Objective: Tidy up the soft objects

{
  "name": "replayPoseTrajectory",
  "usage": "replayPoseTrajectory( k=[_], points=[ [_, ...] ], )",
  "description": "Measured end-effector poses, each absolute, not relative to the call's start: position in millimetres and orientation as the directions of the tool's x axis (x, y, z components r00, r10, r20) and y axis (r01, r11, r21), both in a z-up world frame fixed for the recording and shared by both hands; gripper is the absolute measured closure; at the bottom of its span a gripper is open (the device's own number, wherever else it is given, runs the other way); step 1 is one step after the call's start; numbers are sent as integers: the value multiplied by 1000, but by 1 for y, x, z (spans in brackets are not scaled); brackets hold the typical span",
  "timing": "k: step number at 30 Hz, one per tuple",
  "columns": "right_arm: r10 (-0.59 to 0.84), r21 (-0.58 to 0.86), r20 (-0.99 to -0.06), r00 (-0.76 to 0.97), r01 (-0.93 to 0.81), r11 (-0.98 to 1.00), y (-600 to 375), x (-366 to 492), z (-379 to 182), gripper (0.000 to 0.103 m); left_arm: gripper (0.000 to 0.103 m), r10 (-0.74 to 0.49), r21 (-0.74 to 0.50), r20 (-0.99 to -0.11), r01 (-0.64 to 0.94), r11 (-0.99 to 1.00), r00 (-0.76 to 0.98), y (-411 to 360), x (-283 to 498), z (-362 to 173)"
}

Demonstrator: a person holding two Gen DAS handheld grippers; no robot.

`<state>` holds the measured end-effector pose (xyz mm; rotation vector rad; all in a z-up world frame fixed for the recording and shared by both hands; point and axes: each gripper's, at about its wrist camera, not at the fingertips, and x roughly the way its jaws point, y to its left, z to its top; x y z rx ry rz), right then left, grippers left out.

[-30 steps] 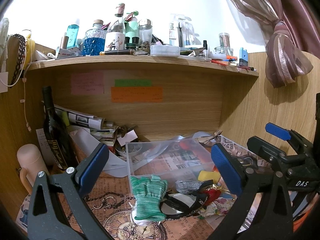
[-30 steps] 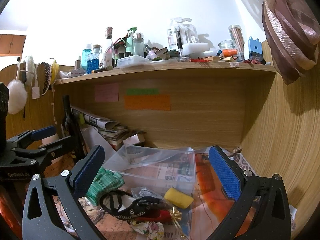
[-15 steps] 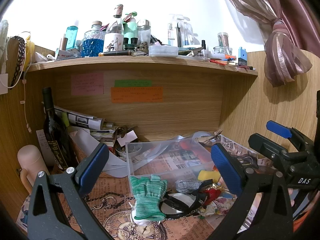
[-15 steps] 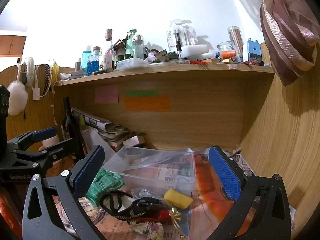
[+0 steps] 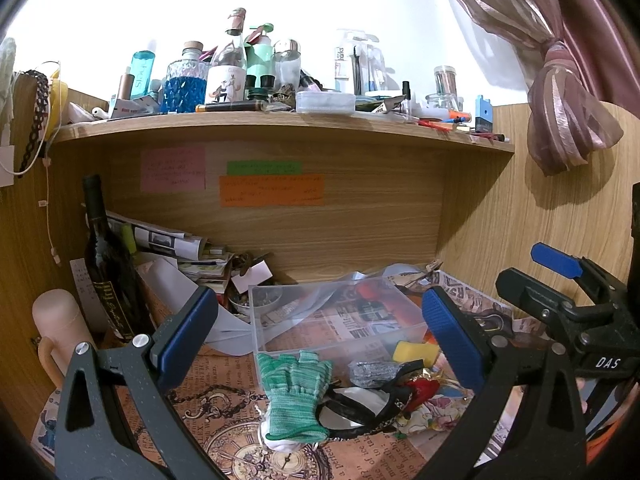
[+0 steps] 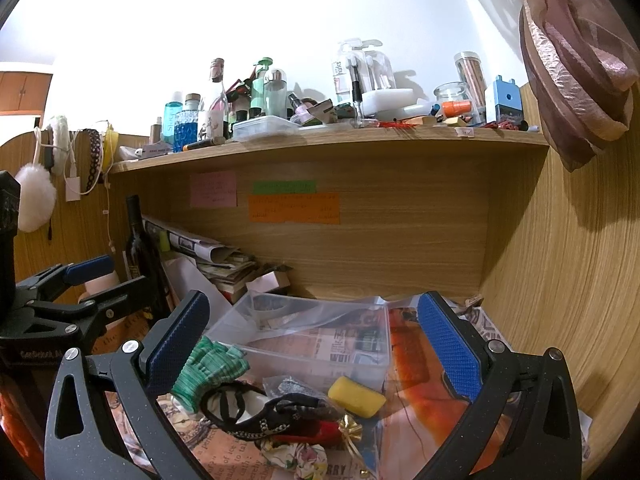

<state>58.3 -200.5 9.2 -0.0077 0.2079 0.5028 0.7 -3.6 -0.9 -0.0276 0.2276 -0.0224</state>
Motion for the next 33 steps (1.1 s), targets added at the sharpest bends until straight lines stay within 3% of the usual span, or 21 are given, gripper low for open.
replayPoseTrajectory(
  k=[19, 33],
  points=[
    [498, 64, -261, 827, -500, 864, -195, 76, -1, 0, 0, -29, -54, -273, 14, 998, 962, 4, 19, -13],
    [372, -22, -521, 769, -447, 894, -192, 124, -63, 0, 0, -56, -97, -525, 6, 995, 849, 25, 70, -82]
  ],
)
